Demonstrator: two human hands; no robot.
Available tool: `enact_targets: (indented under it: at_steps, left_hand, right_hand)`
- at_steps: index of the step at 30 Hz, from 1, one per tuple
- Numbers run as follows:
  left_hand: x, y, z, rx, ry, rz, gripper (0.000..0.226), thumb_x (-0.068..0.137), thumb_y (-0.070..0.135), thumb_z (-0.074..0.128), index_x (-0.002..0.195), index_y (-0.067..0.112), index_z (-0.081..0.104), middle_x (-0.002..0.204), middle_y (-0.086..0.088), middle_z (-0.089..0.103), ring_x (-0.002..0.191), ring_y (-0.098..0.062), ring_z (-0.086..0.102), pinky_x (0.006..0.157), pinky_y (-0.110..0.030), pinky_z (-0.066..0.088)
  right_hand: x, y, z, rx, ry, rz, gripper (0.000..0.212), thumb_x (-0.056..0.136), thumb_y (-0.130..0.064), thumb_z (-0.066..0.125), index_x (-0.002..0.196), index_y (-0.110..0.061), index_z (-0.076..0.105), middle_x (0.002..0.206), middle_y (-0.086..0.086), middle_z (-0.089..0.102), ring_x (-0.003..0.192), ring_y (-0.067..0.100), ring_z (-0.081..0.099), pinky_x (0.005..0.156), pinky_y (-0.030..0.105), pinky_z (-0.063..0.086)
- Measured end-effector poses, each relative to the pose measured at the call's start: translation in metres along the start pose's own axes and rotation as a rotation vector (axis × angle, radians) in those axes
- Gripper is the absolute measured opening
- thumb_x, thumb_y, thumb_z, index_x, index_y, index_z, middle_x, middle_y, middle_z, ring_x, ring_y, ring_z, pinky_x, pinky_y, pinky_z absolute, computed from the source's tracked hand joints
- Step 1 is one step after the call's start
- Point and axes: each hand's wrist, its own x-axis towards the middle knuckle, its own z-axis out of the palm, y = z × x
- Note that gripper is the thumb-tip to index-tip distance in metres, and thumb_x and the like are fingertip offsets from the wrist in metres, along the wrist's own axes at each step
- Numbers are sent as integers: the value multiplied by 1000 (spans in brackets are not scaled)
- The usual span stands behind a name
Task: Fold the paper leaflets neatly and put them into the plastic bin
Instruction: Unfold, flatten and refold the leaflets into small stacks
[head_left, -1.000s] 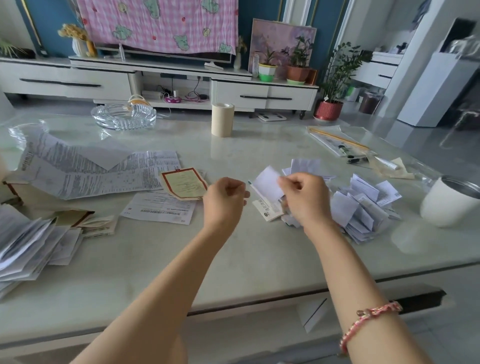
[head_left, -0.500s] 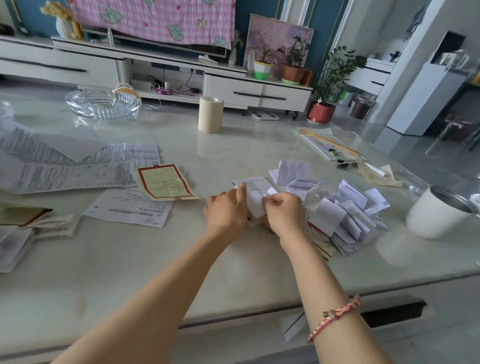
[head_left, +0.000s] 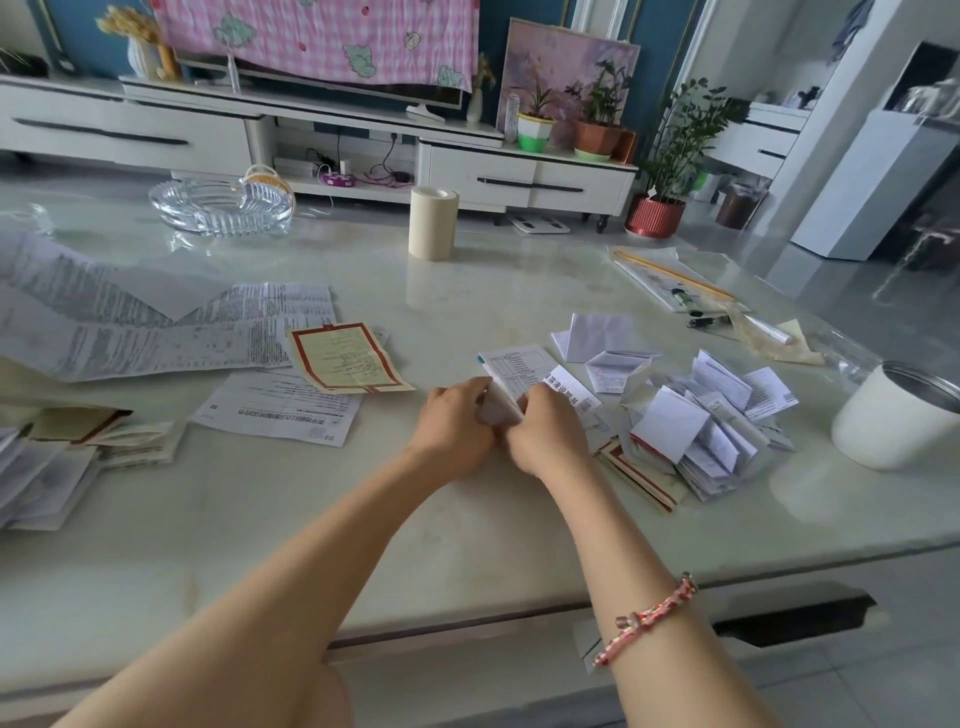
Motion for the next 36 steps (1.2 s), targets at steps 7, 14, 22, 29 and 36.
enact_targets:
  at_steps: [7,14,22,29,36]
  left_hand:
    - [-16,5,-24,-439,-11,54,37,87,5,55,123,13,53,106,-7,58,93,-17,54,78,-26,48]
    - [-29,14,-33,-371,144,109,8,92,5,51,88,6,58,76,-9,62,61,-22,57,62,-38,53]
    - [-35,20,-28,-637,130,-36,38,97,33,45,70,7,50,46,-1,50,33,-9,39,35,-18,29]
    - [-36,25,-25,-581,252,82,37,96,18,51,60,11,44,49,0,40,34,-3,37,38,-11,30]
    - [-37,39,-23,-842,243,-61,31,96,24,50,68,14,55,36,9,36,27,-3,30,30,-11,20]
  right_hand:
    - [-14,-1,-18,206,-170,-171,27,85,-27,66,101,-13,48,94,3,54,79,20,48,53,24,32]
    - [-27,-2,-27,332,-197,-161,14,96,-28,42,100,-15,48,82,-1,55,70,20,56,69,35,50]
    - [-44,-11,-16,501,6,-272,30,98,-14,41,69,-15,35,60,5,56,39,17,48,37,23,34]
    - [-43,-9,-16,667,-85,-93,30,99,-26,41,74,-10,47,56,4,53,36,11,40,35,17,28]
    - [-34,-12,-7,943,85,-99,27,95,-24,53,72,-10,55,48,-6,33,39,7,27,42,20,23]
